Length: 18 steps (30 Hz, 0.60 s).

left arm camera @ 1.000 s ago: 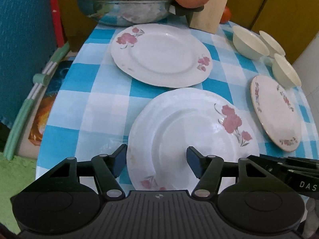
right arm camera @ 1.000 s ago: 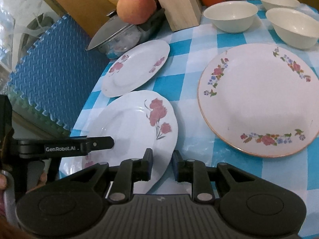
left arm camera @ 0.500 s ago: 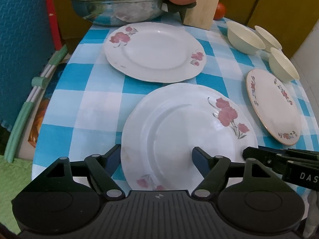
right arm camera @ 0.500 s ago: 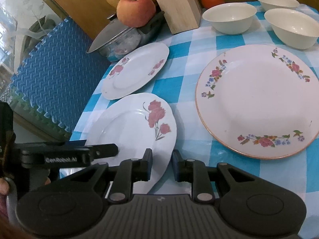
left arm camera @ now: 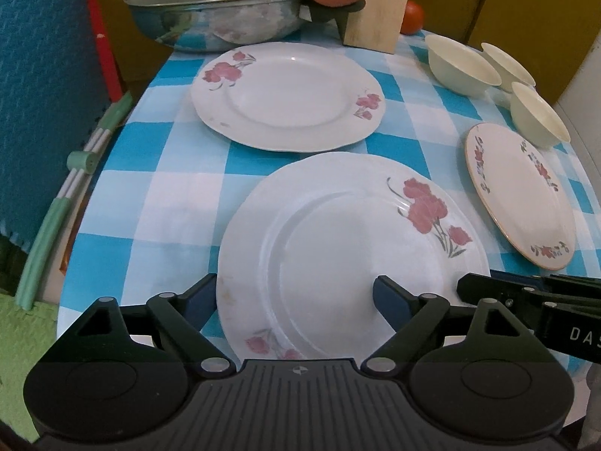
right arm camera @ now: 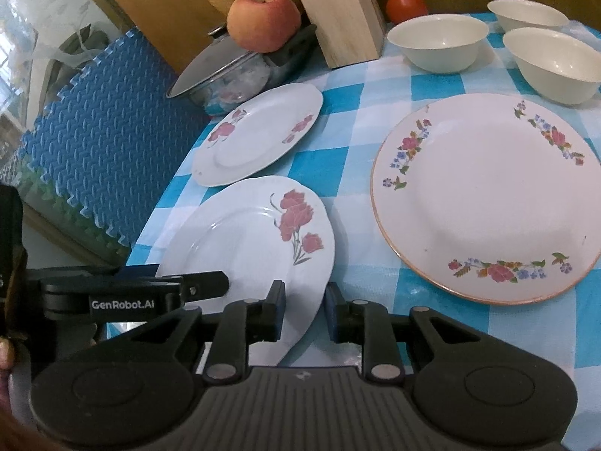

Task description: Organize plates and bowls

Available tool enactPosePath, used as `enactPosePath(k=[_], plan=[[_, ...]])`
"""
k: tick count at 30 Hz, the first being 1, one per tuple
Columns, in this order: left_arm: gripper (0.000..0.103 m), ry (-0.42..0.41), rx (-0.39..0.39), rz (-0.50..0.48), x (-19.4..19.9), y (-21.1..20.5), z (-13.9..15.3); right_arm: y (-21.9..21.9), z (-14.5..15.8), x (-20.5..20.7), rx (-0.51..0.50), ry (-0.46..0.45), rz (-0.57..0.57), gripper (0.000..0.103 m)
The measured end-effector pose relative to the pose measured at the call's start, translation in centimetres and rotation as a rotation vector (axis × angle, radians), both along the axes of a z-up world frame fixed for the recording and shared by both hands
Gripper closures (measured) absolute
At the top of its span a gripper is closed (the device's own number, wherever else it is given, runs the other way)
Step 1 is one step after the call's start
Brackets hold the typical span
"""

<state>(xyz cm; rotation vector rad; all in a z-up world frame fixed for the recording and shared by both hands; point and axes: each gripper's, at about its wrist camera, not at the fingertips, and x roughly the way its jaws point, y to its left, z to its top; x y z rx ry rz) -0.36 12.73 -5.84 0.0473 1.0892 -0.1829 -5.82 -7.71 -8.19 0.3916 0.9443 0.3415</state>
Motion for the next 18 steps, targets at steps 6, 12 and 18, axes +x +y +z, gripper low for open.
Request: enactPosePath(k=[6,12,18], plan=[[0.011,0.0,0.009,0.006,-0.1,-0.4,0.0,0.5,0.4,-0.2,-0.071,-0.03,-0.012,0.08],[0.014,-0.025,0.012,-0.024,-0.4,-1.1,0.3,-0.1,0.6,-0.1,-0.073,-0.045,-0.038,0.08],[0.014,-0.042,0.011,-0.01,-0.2,-1.2,0.6,-0.1,0.9,-0.3,-0.083,-0.07,-0.038,0.08]])
